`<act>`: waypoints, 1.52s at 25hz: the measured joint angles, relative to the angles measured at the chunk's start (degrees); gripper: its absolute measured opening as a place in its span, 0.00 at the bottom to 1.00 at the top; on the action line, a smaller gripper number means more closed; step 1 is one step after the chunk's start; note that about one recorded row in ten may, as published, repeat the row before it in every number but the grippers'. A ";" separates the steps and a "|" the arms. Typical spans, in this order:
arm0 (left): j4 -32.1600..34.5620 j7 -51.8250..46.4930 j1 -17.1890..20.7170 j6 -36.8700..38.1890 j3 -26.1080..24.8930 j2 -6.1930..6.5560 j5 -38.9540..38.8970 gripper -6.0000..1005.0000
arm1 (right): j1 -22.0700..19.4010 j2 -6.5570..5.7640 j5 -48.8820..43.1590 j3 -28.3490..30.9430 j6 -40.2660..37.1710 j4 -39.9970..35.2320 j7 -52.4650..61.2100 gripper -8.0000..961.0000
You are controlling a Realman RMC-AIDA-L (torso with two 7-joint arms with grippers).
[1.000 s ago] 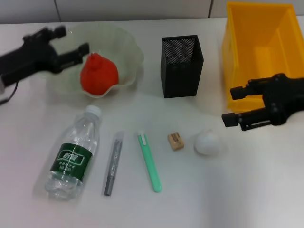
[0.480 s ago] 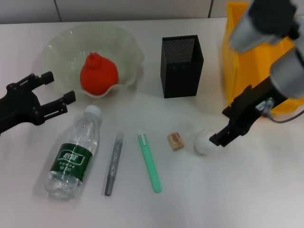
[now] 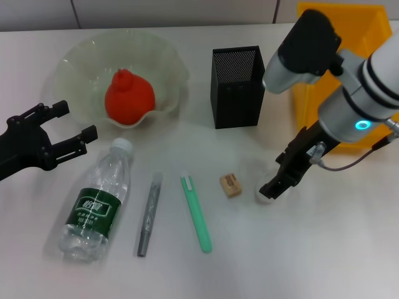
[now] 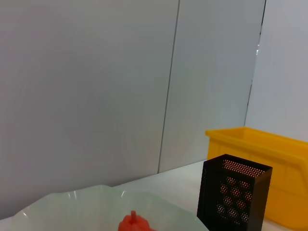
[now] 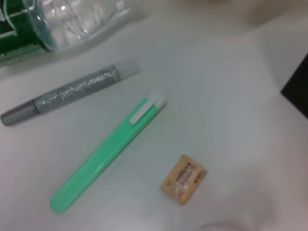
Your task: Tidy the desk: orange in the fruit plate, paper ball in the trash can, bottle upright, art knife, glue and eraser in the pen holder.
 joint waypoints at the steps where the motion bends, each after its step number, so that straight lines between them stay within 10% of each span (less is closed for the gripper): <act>1: -0.01 0.01 0.00 -0.04 0.01 0.00 0.00 0.84 | 0.42 0.02 0.20 -0.39 0.77 1.34 -0.01 0.86; 6: -0.03 0.08 0.04 -0.23 0.02 0.00 0.01 0.84 | 2.55 0.09 1.49 -2.02 2.74 6.32 -0.16 0.86; 13: -0.06 0.09 0.27 0.51 -0.06 0.00 -0.21 0.83 | 2.19 0.10 1.73 -0.83 1.04 4.35 0.35 0.57; 24: -0.13 -0.47 1.04 6.03 -0.59 0.18 -0.48 0.83 | -6.84 -0.29 1.62 25.49 -13.85 -28.25 -0.96 0.50; 29: 0.10 -3.23 0.34 8.93 -0.24 0.19 -0.51 0.83 | -7.37 -0.56 0.98 35.72 -7.66 -23.13 -5.91 0.52; 38: 11.26 -19.70 -0.28 9.77 6.83 -0.23 0.17 0.83 | -10.11 -0.18 2.58 36.14 9.38 -11.38 -9.32 0.56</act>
